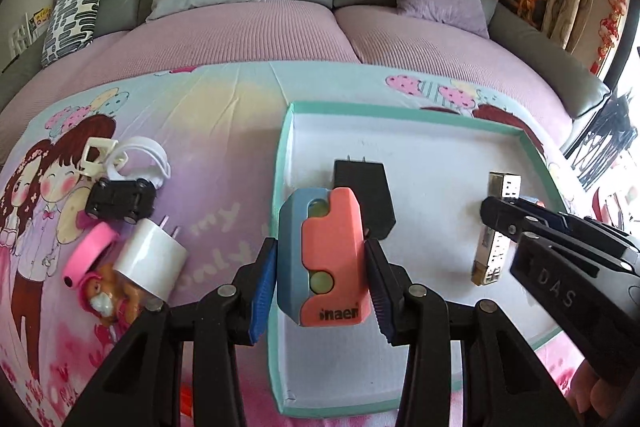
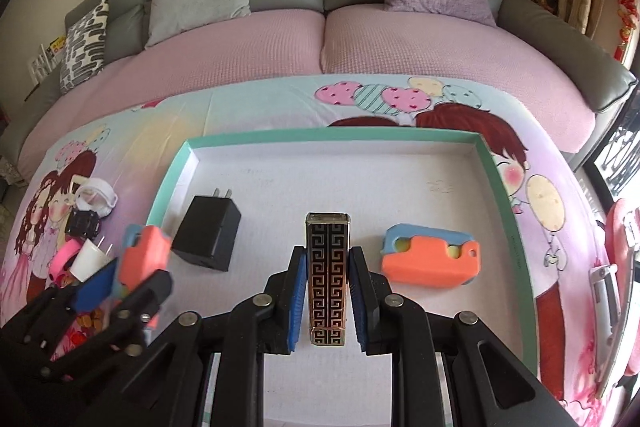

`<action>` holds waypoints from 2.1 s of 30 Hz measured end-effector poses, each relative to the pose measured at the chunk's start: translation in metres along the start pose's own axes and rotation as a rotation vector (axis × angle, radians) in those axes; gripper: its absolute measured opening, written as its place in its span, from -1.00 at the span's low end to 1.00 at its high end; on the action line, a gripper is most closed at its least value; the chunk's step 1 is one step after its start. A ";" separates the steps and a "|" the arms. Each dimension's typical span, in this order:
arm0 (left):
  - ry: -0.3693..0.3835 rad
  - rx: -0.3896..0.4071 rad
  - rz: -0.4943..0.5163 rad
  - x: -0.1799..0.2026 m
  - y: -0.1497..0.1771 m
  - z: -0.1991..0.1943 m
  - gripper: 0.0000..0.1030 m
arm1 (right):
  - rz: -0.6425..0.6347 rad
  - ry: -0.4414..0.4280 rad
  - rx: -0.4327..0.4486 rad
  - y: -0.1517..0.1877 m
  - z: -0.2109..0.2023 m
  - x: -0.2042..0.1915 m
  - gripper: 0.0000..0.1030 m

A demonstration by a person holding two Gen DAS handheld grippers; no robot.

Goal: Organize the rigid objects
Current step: 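Carry the pink-blue toy and gold lighter over the green tray, then open both tools to drop the pink-blue toy and gold lighter into the tray, then withdraw both tools from the tray back toward the object pile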

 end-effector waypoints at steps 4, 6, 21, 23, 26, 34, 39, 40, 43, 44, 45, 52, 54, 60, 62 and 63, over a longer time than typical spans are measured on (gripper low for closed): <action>0.014 0.008 -0.021 -0.003 0.002 0.002 -0.13 | -0.001 0.002 -0.009 0.002 0.004 -0.001 -0.56; 0.020 0.010 -0.023 -0.002 0.003 0.005 -0.13 | 0.003 0.001 -0.015 0.003 0.006 0.000 -0.56; 0.037 0.029 -0.041 -0.001 0.002 0.004 -0.13 | 0.020 0.032 -0.012 0.002 0.002 0.007 -0.54; 0.050 0.035 -0.049 -0.001 0.000 0.001 -0.05 | 0.026 0.036 0.008 -0.001 -0.002 0.008 -0.48; 0.059 0.051 -0.050 0.001 -0.002 -0.004 0.19 | 0.046 0.039 0.023 -0.004 -0.005 0.012 -0.22; 0.002 0.115 -0.086 -0.016 -0.014 -0.018 0.53 | 0.084 0.034 0.081 -0.015 -0.018 0.019 -0.20; -0.064 0.165 -0.163 -0.046 -0.023 -0.028 0.70 | 0.076 0.035 0.073 -0.015 -0.015 0.018 -0.16; -0.079 0.169 -0.183 -0.054 -0.024 -0.029 0.74 | 0.074 0.036 0.068 -0.014 -0.013 0.018 -0.09; -0.118 0.165 -0.239 -0.074 -0.022 -0.027 0.84 | 0.072 0.041 0.065 -0.013 -0.011 0.018 0.16; -0.132 0.160 -0.257 -0.082 -0.021 -0.026 0.84 | 0.070 0.039 0.066 -0.013 -0.011 0.017 0.17; -0.148 0.154 -0.270 -0.087 -0.019 -0.025 0.84 | 0.068 0.038 0.067 -0.013 -0.011 0.017 0.20; -0.243 0.141 -0.355 -0.124 -0.010 -0.025 0.85 | 0.060 0.029 0.058 -0.012 -0.004 0.013 0.61; -0.258 0.132 -0.384 -0.133 -0.006 -0.024 0.86 | 0.071 0.024 0.059 -0.012 -0.003 0.013 0.74; -0.295 0.114 -0.409 -0.148 0.001 -0.023 0.93 | 0.076 0.031 0.051 -0.010 0.001 0.013 1.00; -0.301 0.109 -0.403 -0.149 0.002 -0.023 0.94 | 0.069 0.035 0.052 -0.010 0.001 0.011 1.00; -0.305 0.109 -0.402 -0.149 0.002 -0.023 0.94 | 0.065 0.036 0.053 -0.010 0.001 0.010 1.00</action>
Point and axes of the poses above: each gripper's, at about its wrist camera, not at the fingertips, and z roughly the way its jaws point, x to its right, y to its underside, the point moved 10 cm from there along z, roughly the way its jaws point, and after that the axes turned 4 degrees about -y, right-handed, at the moved point
